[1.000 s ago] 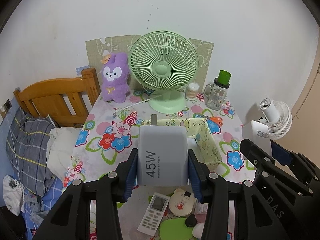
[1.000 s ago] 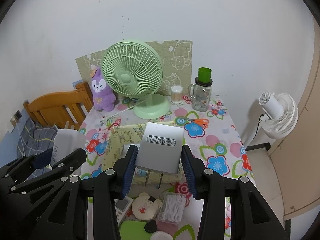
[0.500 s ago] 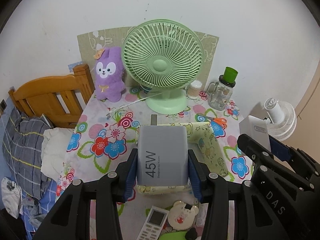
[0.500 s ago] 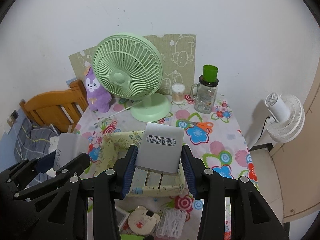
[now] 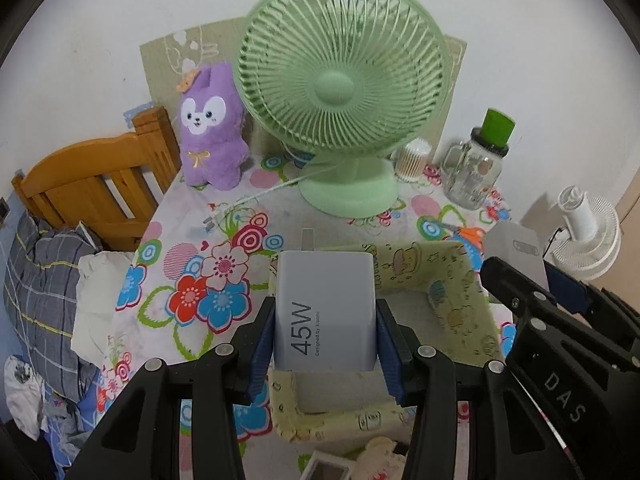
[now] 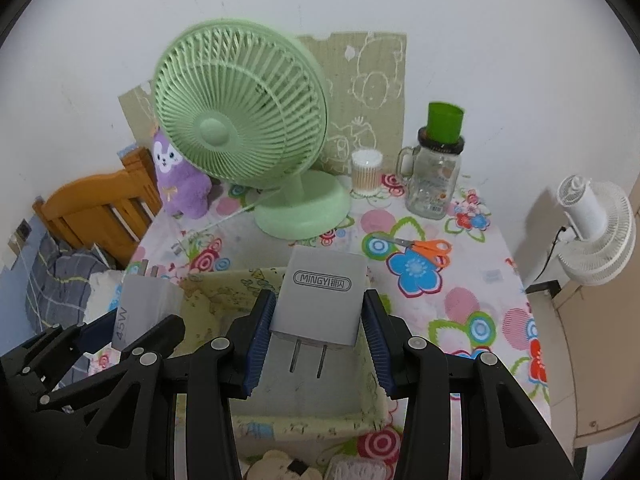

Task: Organize rigid objects
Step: 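Lift the large charger with the left tool while the right tool carries the small charger to the box, then lower both chargers into the yellow box and open both tools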

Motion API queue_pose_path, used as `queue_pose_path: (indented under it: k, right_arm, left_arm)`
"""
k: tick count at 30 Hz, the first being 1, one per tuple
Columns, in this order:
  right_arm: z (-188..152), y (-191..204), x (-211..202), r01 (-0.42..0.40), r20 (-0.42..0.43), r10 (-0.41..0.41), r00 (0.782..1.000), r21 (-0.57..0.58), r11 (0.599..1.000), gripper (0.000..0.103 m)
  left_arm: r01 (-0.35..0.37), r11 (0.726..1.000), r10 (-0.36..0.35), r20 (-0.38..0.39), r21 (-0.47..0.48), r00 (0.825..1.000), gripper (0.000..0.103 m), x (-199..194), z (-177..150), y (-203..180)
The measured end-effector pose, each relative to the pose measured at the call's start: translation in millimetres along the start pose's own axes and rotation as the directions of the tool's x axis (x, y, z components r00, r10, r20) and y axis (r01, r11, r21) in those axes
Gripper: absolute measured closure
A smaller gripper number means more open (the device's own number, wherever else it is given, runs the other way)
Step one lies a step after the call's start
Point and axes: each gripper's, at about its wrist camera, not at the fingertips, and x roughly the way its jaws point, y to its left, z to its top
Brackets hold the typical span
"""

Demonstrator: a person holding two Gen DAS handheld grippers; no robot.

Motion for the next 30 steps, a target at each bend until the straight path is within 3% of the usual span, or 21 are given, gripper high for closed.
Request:
queue_pose_path:
  k: [15,24,30]
  right_arm:
    - [-15,-6,82,-0.008,-0.106,0.010,0.994,0.019,1.000,0.060]
    - [-7,-6,87,0.013,-0.077,-0.013,0.997,0.001,1.000,0.060]
    - [-4,-12,77,0.012,-0.051,-0.011,0.999,0.011,1.000,0.057]
  left_arm:
    - [-0.013,1.000,0.012,-0.067,-0.012,0.998,0.055,67,-6,3]
    - [-0.006,1.000,0.005,-0.052,-0.016,0.999,0.054,72,1,4]
    - [-0.014,1.000,0.013,-0.029,-0.019,0.999,0.040,64,4,5]
